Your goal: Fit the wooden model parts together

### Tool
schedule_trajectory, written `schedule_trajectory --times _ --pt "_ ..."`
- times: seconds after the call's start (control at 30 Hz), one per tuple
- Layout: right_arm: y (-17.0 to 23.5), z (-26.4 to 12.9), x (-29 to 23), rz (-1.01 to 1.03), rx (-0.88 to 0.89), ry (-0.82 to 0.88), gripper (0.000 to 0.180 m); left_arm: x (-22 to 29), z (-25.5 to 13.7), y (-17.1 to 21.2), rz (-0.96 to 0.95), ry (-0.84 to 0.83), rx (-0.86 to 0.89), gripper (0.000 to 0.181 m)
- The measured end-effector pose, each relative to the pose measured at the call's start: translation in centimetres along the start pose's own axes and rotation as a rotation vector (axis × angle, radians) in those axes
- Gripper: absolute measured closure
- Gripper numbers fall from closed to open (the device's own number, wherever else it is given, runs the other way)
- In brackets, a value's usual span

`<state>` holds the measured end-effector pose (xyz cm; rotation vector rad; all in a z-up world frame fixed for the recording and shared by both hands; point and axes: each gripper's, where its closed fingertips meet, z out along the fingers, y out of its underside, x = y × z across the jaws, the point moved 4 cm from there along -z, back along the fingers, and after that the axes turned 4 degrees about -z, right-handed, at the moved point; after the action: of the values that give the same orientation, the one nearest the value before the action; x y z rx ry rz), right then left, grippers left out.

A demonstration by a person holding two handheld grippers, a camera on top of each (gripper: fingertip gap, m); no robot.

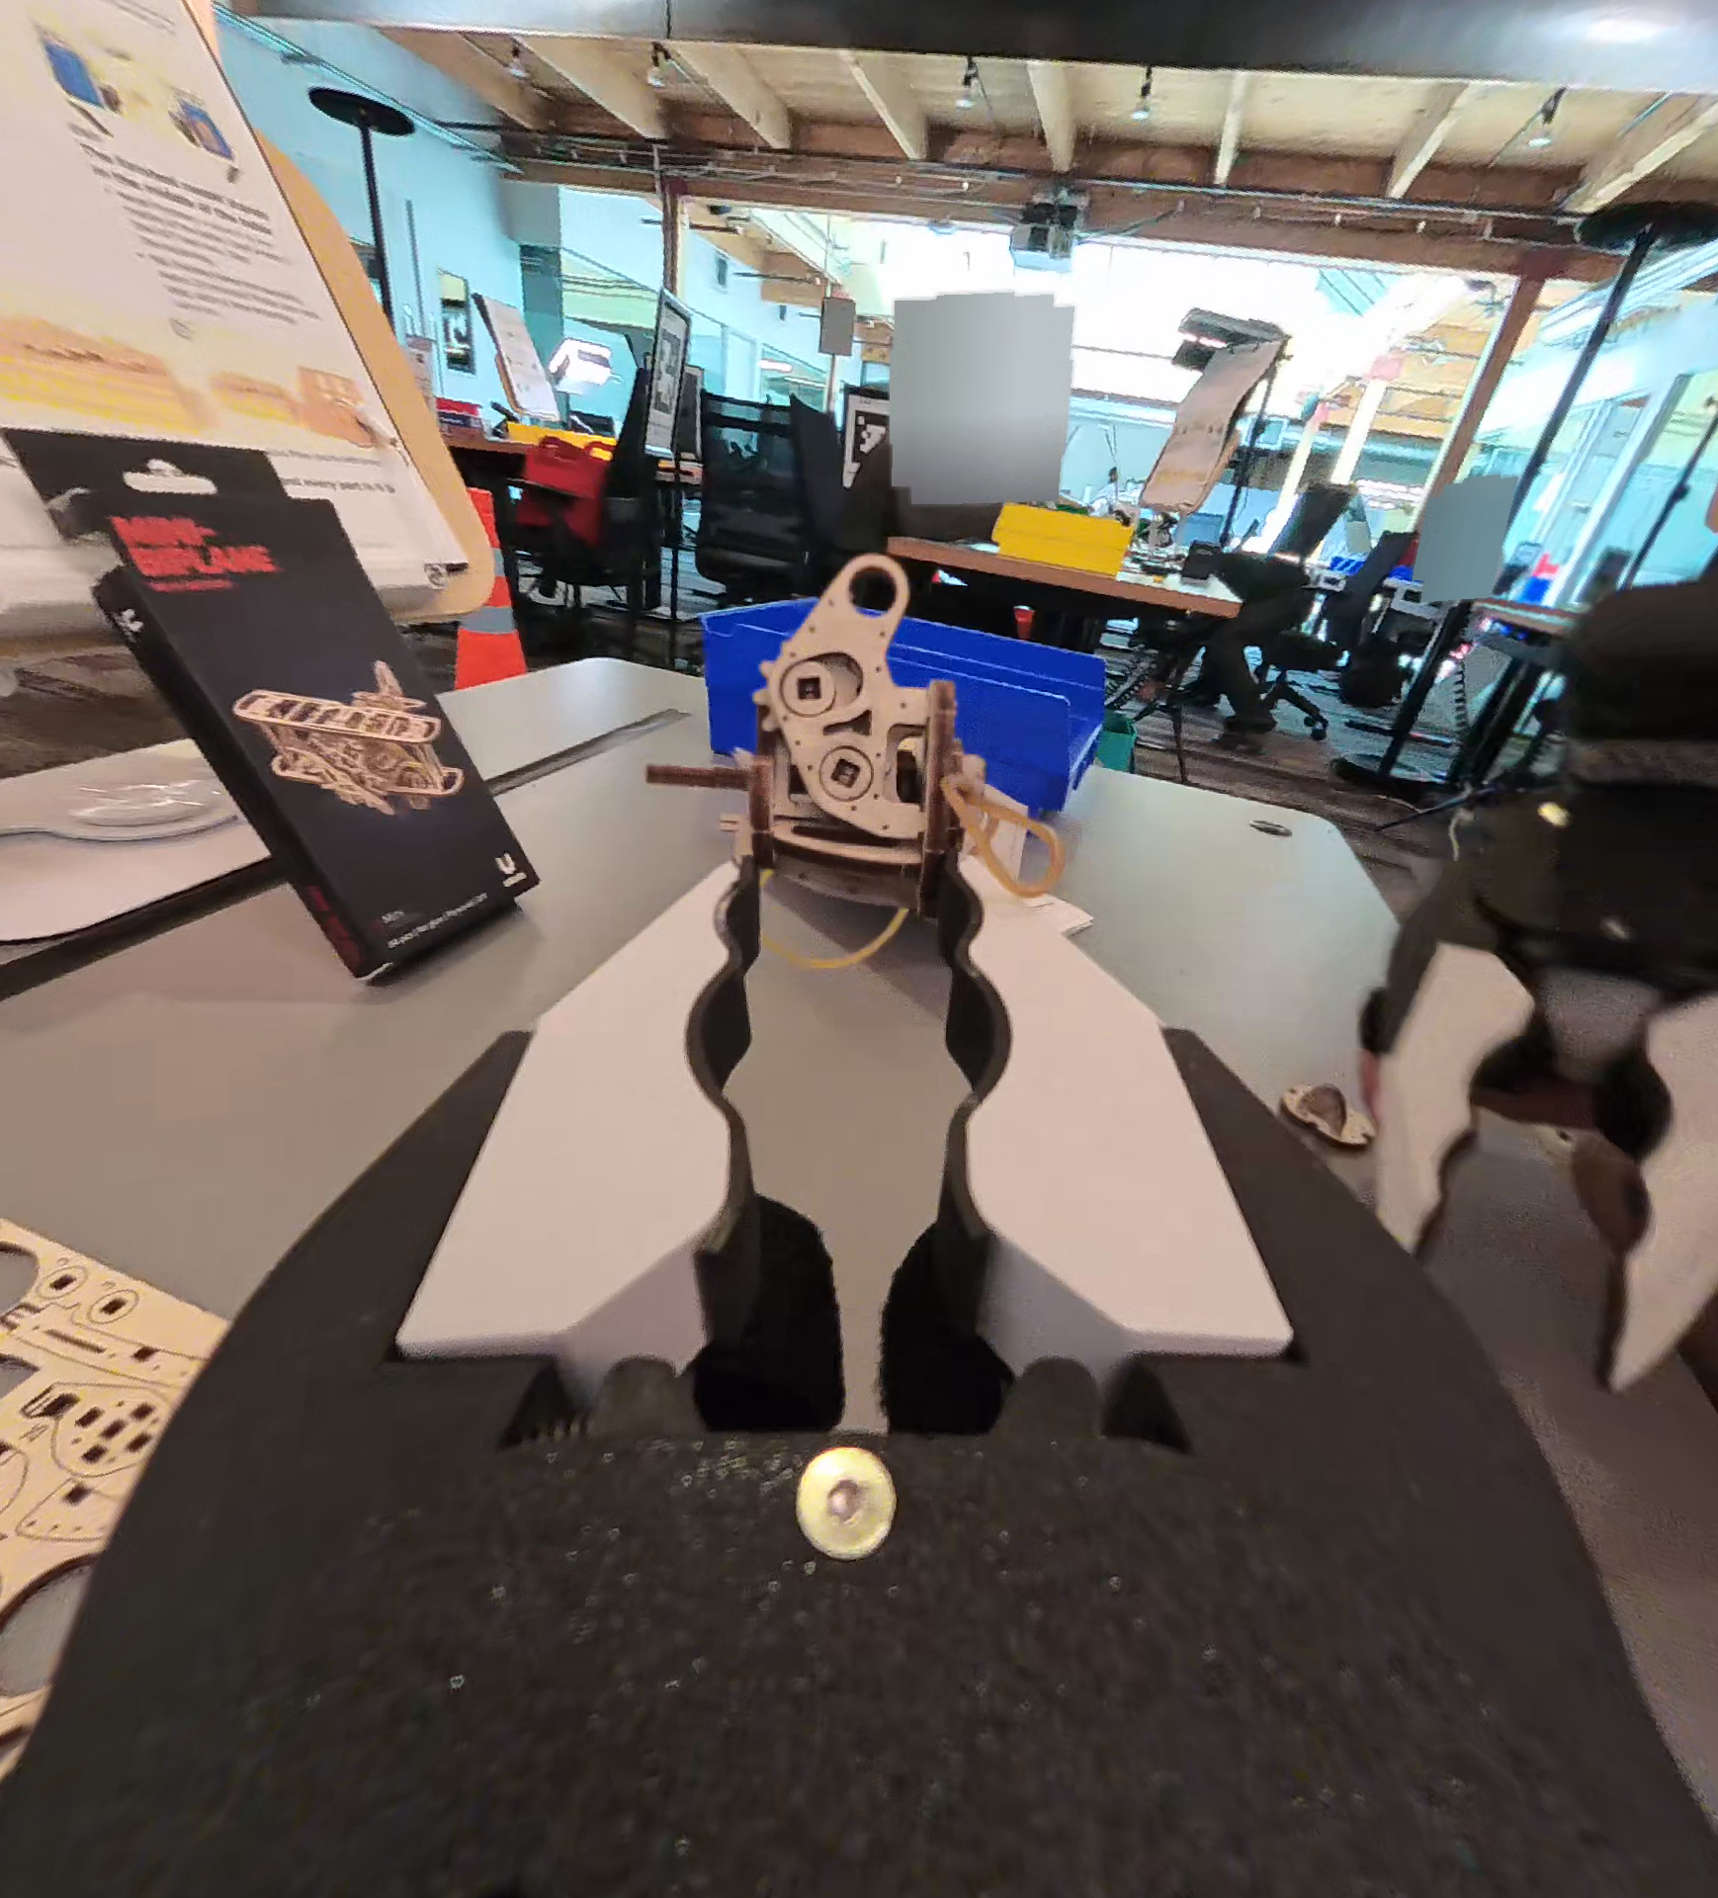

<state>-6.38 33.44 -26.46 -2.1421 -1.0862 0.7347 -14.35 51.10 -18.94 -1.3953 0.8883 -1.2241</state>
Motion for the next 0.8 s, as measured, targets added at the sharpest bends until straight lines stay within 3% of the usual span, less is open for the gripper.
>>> schedule_trajectory --times 0.17,0.33,0.37,0.47,0.53,0.63,0.8 --pt "2.4 1.0 -1.0 -0.136 -0.126 0.225 0.156 0.4 0.3 0.3 -0.022 0.015 0.004 0.149" --pt "2.3 2.7 -1.0 -0.078 -0.148 0.280 0.162 1.0 0.7 0.7 -0.015 0.033 -0.016 0.149" --pt "2.3 2.8 -1.0 -0.082 -0.145 0.276 0.170 1.1 0.7 0.6 -0.014 0.040 -0.014 0.149" --pt "2.3 2.0 -0.1 -0.157 -0.183 0.253 0.172 1.7 0.7 0.5 0.000 0.087 -0.029 0.148" --pt "1.3 0.2 0.4 -0.198 -0.141 0.147 0.173 2.8 0.8 0.6 -0.047 0.202 -0.040 0.149" --pt "-2.4 -4.9 -0.3 -0.199 0.009 -0.197 0.176 4.7 0.7 0.7 -0.167 0.401 -0.054 0.149" --pt "-8.8 -11.8 1.9 -0.227 0.047 -0.552 0.176 7.6 0.7 1.3 -0.259 0.624 -0.109 0.149"
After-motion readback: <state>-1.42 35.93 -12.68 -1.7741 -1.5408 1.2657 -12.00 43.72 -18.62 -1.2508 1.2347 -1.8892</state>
